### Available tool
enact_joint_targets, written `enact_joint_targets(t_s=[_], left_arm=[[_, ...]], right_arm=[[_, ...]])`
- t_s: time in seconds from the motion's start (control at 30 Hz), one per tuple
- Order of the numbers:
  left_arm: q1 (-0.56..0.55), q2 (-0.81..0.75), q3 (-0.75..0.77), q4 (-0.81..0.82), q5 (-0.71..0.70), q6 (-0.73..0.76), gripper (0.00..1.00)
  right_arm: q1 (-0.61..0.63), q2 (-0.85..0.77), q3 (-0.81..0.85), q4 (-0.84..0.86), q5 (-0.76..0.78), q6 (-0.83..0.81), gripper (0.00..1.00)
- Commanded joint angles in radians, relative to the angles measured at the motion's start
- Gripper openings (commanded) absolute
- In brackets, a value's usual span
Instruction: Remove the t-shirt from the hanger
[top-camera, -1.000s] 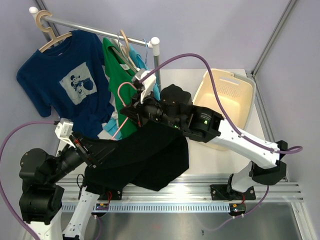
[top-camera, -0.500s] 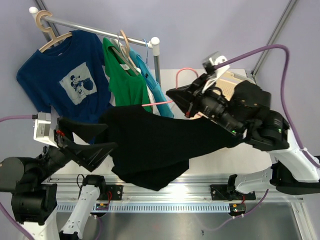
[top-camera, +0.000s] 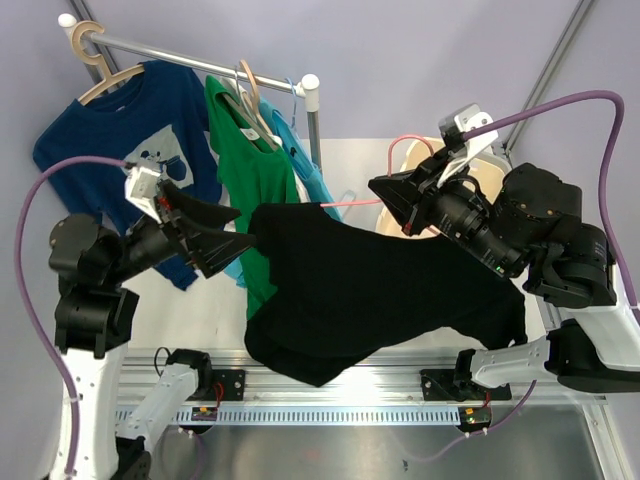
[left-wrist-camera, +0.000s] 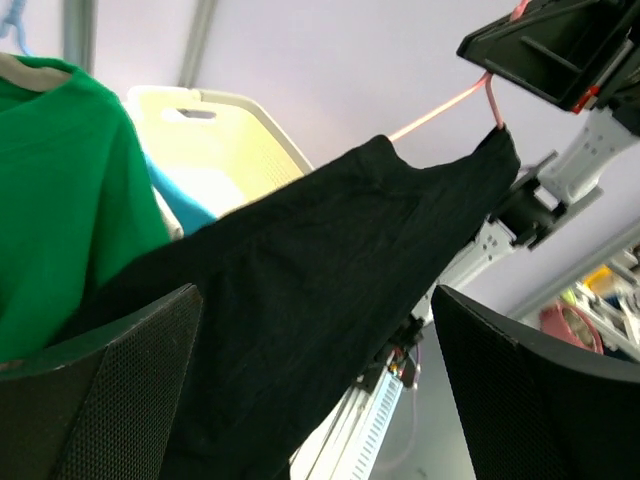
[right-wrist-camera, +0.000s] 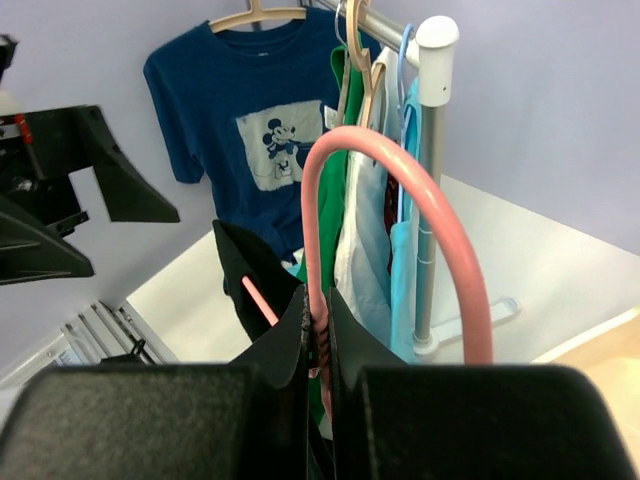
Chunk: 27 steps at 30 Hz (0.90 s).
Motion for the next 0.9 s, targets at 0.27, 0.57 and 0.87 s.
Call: enact_joint_targets(t_s=[0.27,0.57,0.87], left_arm=[[-0.447,0.164,0.024,0.051,-0.084,0.322,0.98],[-0.487,0.083,-0.079,0.017,-0.155,0.384,0.93],[-0.489,0.062,-0.057,-0.009,-0.132,0.375,0.95]], right_arm=[[0.002,-0.07,-0.048,-0.071,-0.105,0.0,0.0],[0.004,-0.151,-0.091,-0.068,-0.203,0.037,0.0],[0.002,-0.144,-0.053,-0.131,-0.336,0.082,0.0]])
